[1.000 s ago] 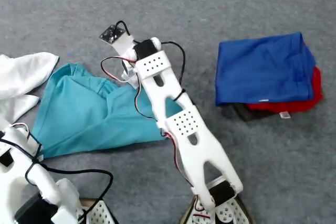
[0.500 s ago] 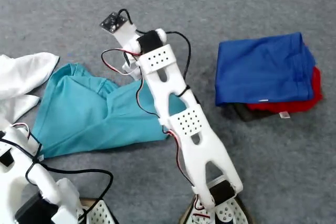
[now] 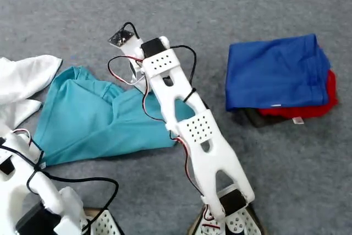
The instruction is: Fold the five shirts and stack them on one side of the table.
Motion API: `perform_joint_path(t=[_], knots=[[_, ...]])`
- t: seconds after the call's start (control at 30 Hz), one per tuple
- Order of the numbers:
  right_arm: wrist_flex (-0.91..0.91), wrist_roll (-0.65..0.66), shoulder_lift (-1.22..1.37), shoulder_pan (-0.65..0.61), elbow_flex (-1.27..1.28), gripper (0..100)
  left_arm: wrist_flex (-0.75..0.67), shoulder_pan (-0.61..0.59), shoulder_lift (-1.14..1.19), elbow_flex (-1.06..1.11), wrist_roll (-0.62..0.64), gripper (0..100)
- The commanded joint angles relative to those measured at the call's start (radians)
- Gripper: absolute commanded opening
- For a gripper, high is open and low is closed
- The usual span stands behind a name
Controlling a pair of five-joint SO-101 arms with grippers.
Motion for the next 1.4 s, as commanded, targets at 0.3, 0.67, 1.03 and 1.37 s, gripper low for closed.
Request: perform_joint_path(t=[0.3, 0.67, 1.03, 1.37], knots=[[-0.028, 0.075, -0.047, 0.030, -0.007, 0.0, -0.012, -0.011, -0.024, -0.002, 0.006, 2], [0.114, 0.035, -0.414, 0.133, -0.364, 0.1, 0.543, 0.184, -0.213, -0.520, 0.014, 2], [0.106, 0.038, -1.194, 0.335, -0.364, 0.1, 0.806, 0.370, -0.587, -1.333, 0.241, 2], [0.057, 0.098, -1.518, 0.483, -0.367, 0.2, 0.815, 0.244, -0.740, -1.593, 0.353, 2]])
